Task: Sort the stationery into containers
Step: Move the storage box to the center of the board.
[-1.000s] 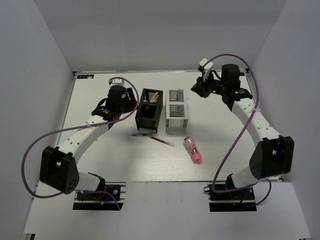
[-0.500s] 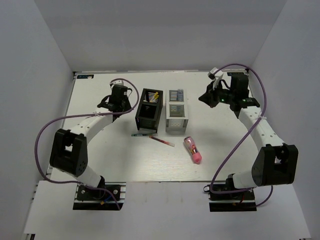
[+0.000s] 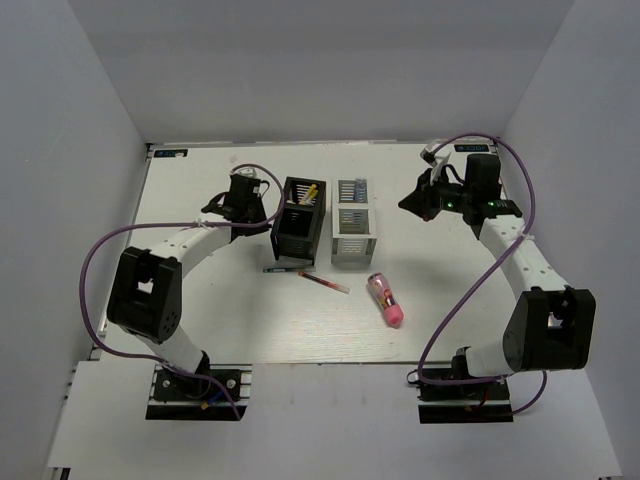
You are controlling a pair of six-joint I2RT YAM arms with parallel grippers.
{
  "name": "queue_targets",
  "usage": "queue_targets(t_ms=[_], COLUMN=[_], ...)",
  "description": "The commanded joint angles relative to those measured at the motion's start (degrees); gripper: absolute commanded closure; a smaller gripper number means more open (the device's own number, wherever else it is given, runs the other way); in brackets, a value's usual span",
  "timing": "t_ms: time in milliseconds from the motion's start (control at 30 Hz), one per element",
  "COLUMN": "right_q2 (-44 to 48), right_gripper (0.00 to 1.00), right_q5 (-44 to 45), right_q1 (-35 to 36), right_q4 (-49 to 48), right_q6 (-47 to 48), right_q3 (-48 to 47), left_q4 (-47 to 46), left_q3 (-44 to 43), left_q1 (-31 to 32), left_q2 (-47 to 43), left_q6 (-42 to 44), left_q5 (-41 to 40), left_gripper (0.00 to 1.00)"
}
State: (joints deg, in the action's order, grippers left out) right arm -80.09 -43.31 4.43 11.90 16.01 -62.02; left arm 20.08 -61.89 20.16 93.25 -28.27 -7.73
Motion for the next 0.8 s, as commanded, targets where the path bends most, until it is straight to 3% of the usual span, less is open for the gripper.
queue_targets(t_ms=[0, 767], right_q2=[0.29, -1.29], right_gripper=[1.0, 1.0], right_q5=[-2.39, -5.29], right_q1=[-0.56, -1.7], right_q4=[-0.92, -0.21], right_q6=[-0.45, -0.45], right_q3=[0.23, 0.76], left_q4=[-0.3, -1.88], left_q3=[-2.62, -3.15], left_q1=[0.84, 1.37], left_q2=[-1.06, 0.61], left_q6=[1.28, 1.82], left_q5=[1.93, 10.89], left_gripper=[0.75, 0.75])
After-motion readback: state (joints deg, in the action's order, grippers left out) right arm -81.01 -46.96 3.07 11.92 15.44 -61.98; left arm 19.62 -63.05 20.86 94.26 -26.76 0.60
